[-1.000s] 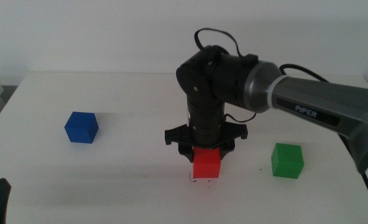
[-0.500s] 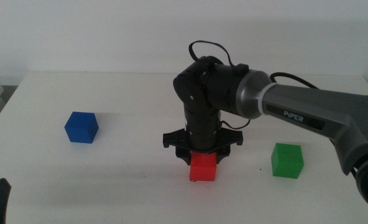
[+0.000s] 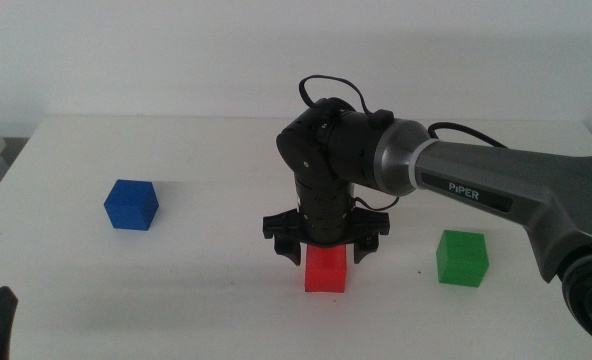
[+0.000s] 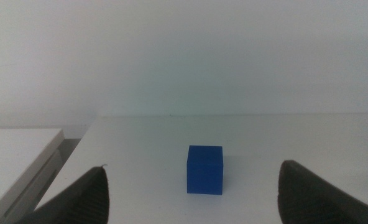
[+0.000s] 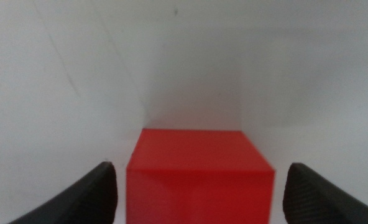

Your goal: Stack red cubes first, then green, then blue cubes in a specific spot.

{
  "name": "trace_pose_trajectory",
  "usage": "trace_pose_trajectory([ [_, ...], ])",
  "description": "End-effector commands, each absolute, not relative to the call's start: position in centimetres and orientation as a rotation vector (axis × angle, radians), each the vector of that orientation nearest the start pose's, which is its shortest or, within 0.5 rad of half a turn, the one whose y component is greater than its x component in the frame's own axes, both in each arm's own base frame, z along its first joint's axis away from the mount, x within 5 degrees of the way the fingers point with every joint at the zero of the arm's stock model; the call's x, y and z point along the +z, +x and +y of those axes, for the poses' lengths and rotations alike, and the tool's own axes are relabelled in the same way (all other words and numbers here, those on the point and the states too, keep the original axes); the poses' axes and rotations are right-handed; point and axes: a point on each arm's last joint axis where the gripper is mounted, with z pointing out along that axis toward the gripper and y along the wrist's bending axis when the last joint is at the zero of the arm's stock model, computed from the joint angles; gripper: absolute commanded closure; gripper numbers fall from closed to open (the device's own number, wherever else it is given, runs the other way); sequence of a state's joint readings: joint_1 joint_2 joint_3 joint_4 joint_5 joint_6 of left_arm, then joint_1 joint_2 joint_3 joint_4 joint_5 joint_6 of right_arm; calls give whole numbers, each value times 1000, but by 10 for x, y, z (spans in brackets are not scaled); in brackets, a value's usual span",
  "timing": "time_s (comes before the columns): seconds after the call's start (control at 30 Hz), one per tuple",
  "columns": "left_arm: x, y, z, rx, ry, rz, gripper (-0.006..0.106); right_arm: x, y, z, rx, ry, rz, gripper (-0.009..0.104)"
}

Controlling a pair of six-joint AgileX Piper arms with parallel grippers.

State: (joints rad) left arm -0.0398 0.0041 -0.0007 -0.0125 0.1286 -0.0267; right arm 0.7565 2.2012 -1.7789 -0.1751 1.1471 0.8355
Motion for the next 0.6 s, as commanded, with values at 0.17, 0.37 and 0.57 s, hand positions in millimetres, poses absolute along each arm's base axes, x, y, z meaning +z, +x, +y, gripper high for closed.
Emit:
trace_pose_trajectory([
  [0.17,203,56,-2,-62,-2,1599,10,270,323,275,-48,-73,2794,2],
  [0.37,203,56,-2,-62,-2,1599,10,349,296,197,-30,133,2607,2],
  [0.57,203,56,-2,-62,-2,1599,10,333,267,123,-93,362,2644,2],
])
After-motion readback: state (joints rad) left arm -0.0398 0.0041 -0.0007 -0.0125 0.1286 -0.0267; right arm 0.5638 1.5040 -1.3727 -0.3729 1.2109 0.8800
